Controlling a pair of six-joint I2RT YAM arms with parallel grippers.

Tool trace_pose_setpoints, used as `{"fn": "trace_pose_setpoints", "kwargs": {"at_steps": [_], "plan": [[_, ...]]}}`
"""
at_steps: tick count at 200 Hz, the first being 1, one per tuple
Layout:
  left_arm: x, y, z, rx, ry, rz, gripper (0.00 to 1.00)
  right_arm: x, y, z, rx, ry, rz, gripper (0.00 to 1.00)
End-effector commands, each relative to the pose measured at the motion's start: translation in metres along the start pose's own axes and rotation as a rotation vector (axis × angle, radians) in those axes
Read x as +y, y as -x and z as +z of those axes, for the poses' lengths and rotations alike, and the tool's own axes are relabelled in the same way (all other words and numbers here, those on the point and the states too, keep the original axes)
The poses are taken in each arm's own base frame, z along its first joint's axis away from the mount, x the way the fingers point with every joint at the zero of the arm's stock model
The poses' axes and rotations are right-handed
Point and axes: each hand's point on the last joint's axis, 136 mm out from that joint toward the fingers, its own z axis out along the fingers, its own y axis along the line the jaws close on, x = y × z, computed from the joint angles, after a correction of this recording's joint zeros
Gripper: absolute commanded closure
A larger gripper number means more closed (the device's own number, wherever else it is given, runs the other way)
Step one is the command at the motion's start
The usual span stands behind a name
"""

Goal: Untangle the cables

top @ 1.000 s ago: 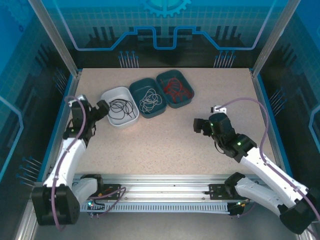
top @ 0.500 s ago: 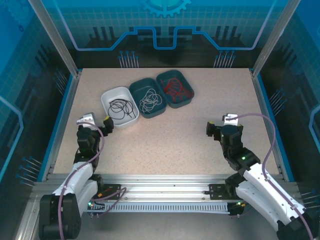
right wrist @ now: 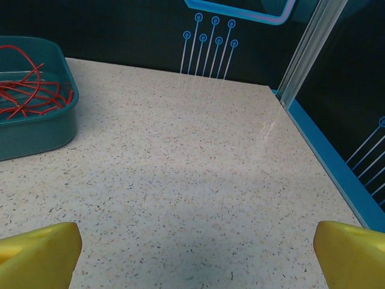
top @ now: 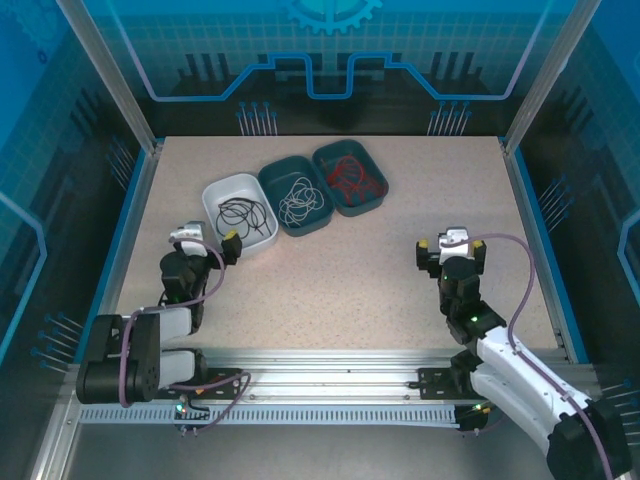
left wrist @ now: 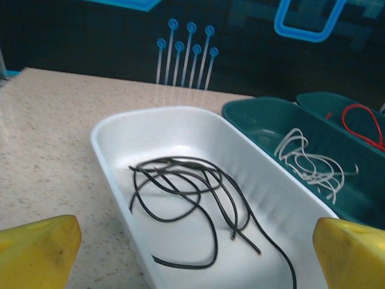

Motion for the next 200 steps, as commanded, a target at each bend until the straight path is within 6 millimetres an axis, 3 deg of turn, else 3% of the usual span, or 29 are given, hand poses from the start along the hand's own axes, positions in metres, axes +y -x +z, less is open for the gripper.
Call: {"fn": "trace_pose_setpoints", "kwargs": {"at_steps": [1, 22, 39, 111, 200], "plan": [[-0.019, 0.022, 0.005, -0.057, -0.099, 0.056, 0.01, -0.003, 0.019, 0.004, -0.103, 0.003, 0.016, 0.0], [-0.014, 0.007, 0.006, -0.016, -0.076, 0.054, 0.01, -0.003, 0.013, 0.01, -0.076, 0.003, 0.015, 0.0], [-0.011, 0.007, 0.009, -0.02, -0.061, 0.047, 0.01, -0.003, 0.007, 0.014, -0.06, 0.006, 0.009, 0.0], [-0.006, -0.022, 0.04, 0.058, -0.084, 0.04, 0.01, 0.003, -0.015, 0.038, -0.016, 0.019, 0.002, 0.0], [0.009, -0.026, 0.059, 0.154, 0.021, 0.019, 0.01, 0.032, -0.012, 0.069, -0.044, 0.113, -0.079, 0.0]]}}
